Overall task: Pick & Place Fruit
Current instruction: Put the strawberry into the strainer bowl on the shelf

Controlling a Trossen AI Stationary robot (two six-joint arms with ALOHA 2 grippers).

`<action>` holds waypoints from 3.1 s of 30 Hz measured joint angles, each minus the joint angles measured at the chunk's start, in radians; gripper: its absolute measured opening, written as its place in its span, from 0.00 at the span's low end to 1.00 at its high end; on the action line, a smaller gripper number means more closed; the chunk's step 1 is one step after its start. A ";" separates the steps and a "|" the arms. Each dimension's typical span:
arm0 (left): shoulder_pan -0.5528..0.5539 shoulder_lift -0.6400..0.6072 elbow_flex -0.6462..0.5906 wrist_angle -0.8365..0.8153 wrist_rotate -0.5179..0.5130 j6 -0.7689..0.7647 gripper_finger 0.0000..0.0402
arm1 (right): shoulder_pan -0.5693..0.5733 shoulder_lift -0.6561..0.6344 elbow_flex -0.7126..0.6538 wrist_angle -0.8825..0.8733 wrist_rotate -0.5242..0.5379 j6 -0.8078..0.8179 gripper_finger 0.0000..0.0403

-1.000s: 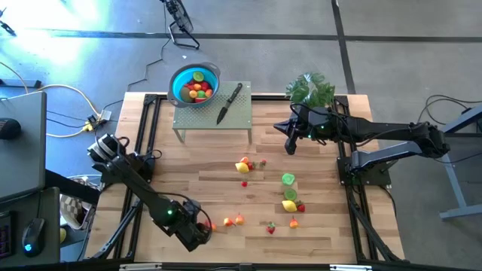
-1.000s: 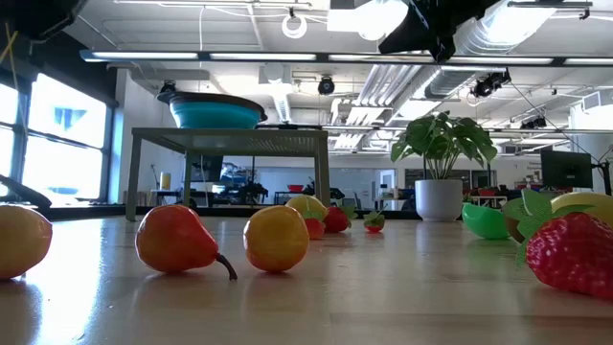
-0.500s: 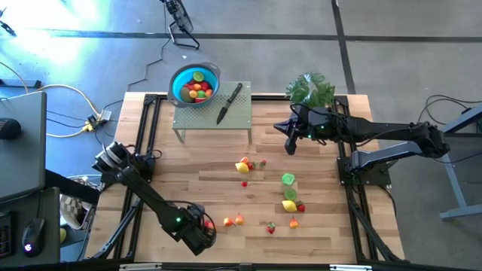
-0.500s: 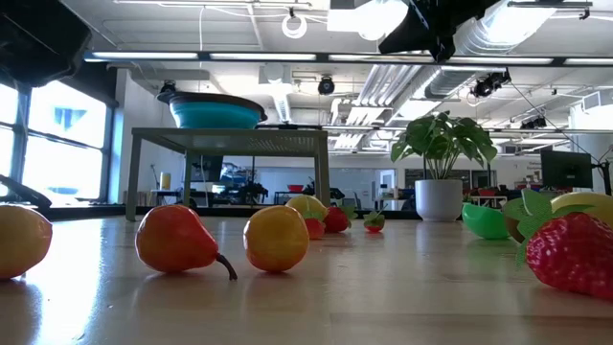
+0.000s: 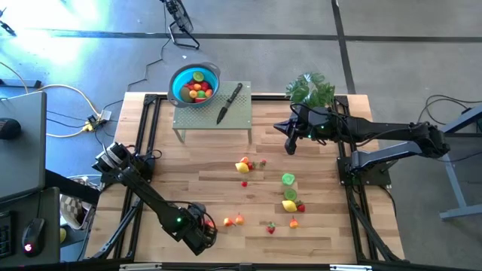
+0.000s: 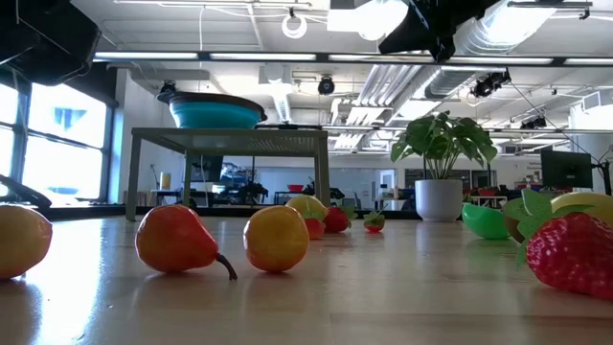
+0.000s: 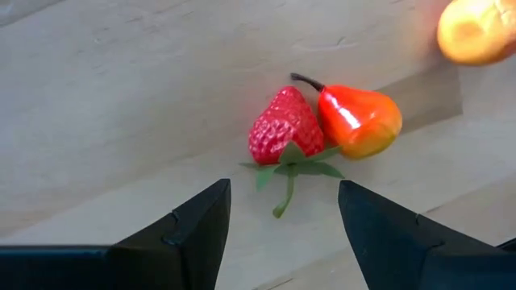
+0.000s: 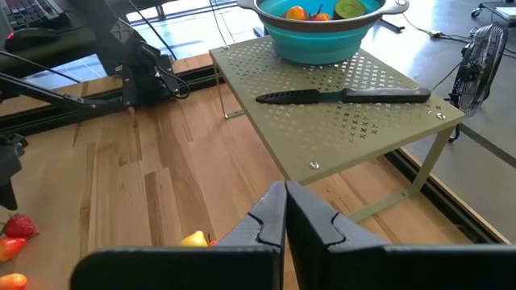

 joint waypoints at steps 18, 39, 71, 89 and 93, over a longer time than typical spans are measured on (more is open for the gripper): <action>-0.001 0.015 0.000 -0.001 0.016 0.026 0.56 | 0.000 0.000 0.000 0.000 0.000 0.000 0.01; 0.000 0.031 0.000 0.010 0.016 0.025 0.16 | 0.000 0.000 0.000 0.000 0.000 0.000 0.01; 0.000 -0.119 0.001 -0.018 -0.074 0.032 0.00 | 0.000 0.000 0.000 0.000 0.000 -0.032 0.01; 0.187 -0.191 0.001 0.120 -0.194 0.264 0.00 | 0.000 0.000 0.000 0.000 0.000 -0.100 0.01; 0.248 -0.191 0.001 0.159 -0.205 0.364 0.00 | 0.000 0.000 0.000 0.000 -0.001 -0.129 0.01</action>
